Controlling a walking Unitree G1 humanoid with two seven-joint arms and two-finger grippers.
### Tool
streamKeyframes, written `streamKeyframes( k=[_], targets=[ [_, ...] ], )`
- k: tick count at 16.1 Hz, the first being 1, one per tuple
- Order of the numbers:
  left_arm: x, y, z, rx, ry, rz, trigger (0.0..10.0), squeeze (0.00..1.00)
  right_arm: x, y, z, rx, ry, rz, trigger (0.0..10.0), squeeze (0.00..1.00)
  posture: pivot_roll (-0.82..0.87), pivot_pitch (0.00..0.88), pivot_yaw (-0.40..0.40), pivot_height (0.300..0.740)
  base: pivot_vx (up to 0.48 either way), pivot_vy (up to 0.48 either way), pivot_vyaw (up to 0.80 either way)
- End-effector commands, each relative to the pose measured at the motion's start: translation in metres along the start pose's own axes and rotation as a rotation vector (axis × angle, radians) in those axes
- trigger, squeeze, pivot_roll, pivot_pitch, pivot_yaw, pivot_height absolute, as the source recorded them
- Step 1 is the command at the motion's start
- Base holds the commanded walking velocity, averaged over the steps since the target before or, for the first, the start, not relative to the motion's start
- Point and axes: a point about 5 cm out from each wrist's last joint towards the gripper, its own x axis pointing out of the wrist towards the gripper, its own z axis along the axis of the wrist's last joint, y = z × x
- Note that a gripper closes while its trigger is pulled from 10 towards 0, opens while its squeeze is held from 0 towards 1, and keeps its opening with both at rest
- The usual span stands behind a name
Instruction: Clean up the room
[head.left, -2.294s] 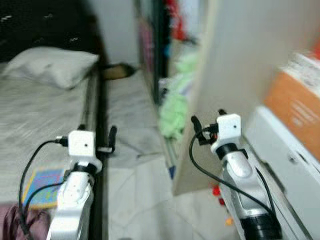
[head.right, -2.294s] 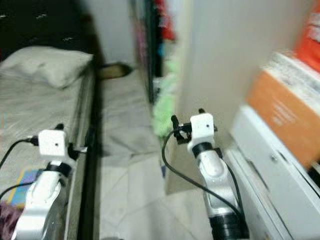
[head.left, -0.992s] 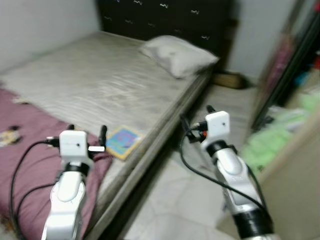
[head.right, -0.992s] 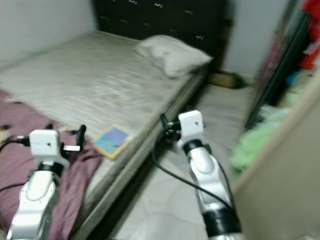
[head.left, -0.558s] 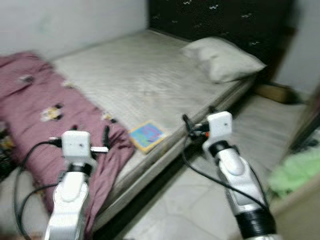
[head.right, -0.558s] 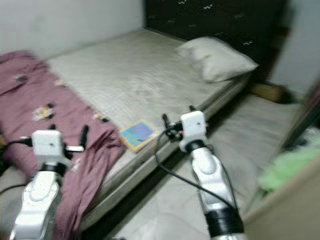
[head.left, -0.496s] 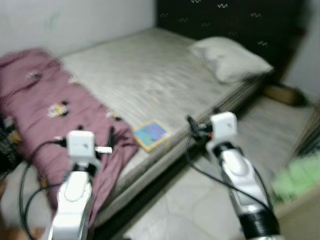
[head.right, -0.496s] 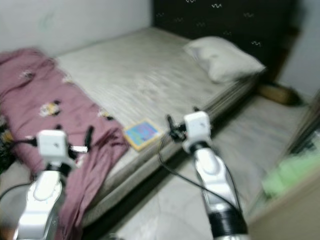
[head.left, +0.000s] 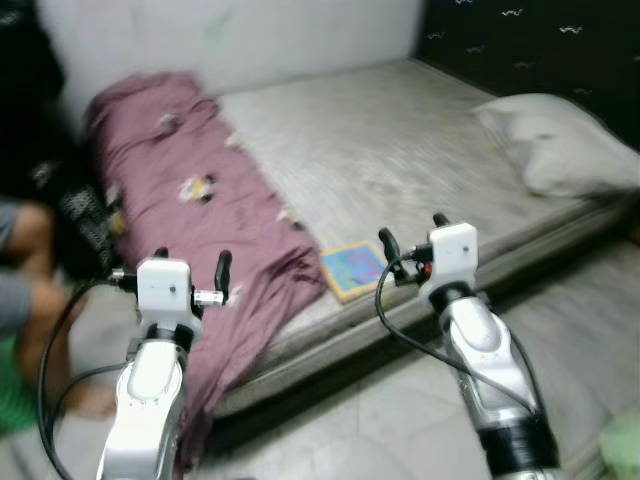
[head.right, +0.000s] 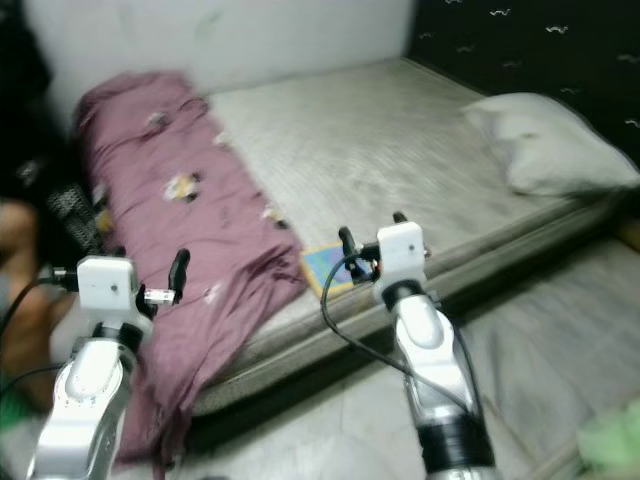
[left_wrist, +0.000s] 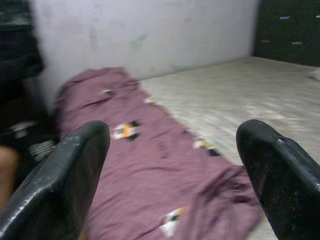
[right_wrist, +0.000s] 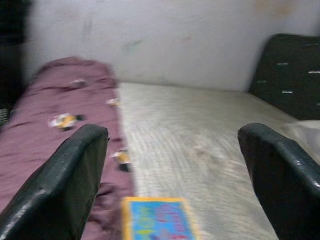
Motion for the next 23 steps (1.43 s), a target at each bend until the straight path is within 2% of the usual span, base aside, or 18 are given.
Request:
streamKeyframes(
  k=[1, 13, 16, 23],
  targets=[
    [0.001, 0.0003, 0.0014, -0.002, -0.004, -0.002, 10.0, 0.0, 0.0005, -0.0005, 0.0021, -0.01, -0.008, 0.008, 10.0, 0.0, -0.03, 0.0, -0.029, 0.74, 0.0, 0.0, 0.8],
    [0.0023, -0.002, 0.0021, -0.01, -0.009, -0.017, 10.0, 0.0, 0.0012, -0.0006, 0.0021, -0.009, -0.01, 0.008, 10.0, 0.0, -0.03, 0.0, -0.03, 0.74, 0.0, 0.0, 0.8],
    [0.0017, -0.0043, 0.0034, -0.024, -0.022, -0.042, 10.0, 0.0, 0.0019, -0.0011, 0.0019, 0.003, -0.011, 0.003, 10.0, 0.0, -0.03, 0.0, -0.03, 0.74, 0.0, 0.0, 0.0],
    [0.0014, -0.0056, 0.0033, -0.031, -0.027, -0.058, 10.0, 0.0, 0.0027, -0.0009, 0.0015, 0.002, -0.011, 0.006, 10.0, 0.0, -0.02, 0.0, -0.033, 0.74, 0.275, 0.0, 0.0]
  ],
)
